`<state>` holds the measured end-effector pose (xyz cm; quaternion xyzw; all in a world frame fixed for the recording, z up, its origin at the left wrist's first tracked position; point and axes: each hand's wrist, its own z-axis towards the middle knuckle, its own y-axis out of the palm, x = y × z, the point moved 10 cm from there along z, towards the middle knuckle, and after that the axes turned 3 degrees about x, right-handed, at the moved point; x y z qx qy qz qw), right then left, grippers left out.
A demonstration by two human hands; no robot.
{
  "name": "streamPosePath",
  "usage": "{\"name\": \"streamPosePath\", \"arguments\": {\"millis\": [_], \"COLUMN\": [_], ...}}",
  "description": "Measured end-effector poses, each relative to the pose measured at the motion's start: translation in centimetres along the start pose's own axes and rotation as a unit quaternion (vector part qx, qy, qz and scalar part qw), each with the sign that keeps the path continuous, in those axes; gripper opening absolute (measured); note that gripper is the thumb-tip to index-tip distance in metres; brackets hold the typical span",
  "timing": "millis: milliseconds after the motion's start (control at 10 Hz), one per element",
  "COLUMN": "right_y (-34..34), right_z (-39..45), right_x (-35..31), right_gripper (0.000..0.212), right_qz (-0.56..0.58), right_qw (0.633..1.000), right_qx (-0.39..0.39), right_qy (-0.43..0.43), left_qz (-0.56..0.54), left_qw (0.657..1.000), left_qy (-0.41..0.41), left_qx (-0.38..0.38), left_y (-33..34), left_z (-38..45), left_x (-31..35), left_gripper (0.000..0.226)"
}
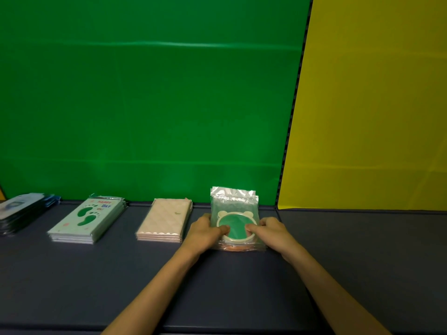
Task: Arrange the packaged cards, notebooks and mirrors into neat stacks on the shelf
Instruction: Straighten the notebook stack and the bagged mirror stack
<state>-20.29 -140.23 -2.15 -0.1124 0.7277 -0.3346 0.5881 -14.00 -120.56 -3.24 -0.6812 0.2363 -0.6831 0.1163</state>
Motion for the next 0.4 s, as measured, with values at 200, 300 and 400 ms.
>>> {"name": "streamPosePath", "arguments": {"millis": [200, 300, 400], "right_y": [-0.9, -0.8, -1.1], "right_z": [-0.3, -0.4, -0.7], "right_x": [-1.6, -1.8, -2.3], "right_gripper": [0.028, 0.028, 0.049], "right_qz": [-0.118, -0.142, -0.193], "right_qw": [0.989, 0.983, 0.966], "right_qx": [0.039, 0.042, 0.085], "right_qy": [-0.075, -0.112, -0.152], "left_qz": [0.083, 0.139, 0.23], "left_qw": [0.994, 0.981, 0.947], "left_qy": [0.056, 0.115, 0.193], "left_qx": [0.036, 0.066, 0.113], "left_y": [-1.0, -1.8, -3.6], "left_z": [-0.7, -1.1, -2.4], "left_x": [1.4, 2.2, 4.1], "left_gripper": [0.053, 0.057, 0.058]}}
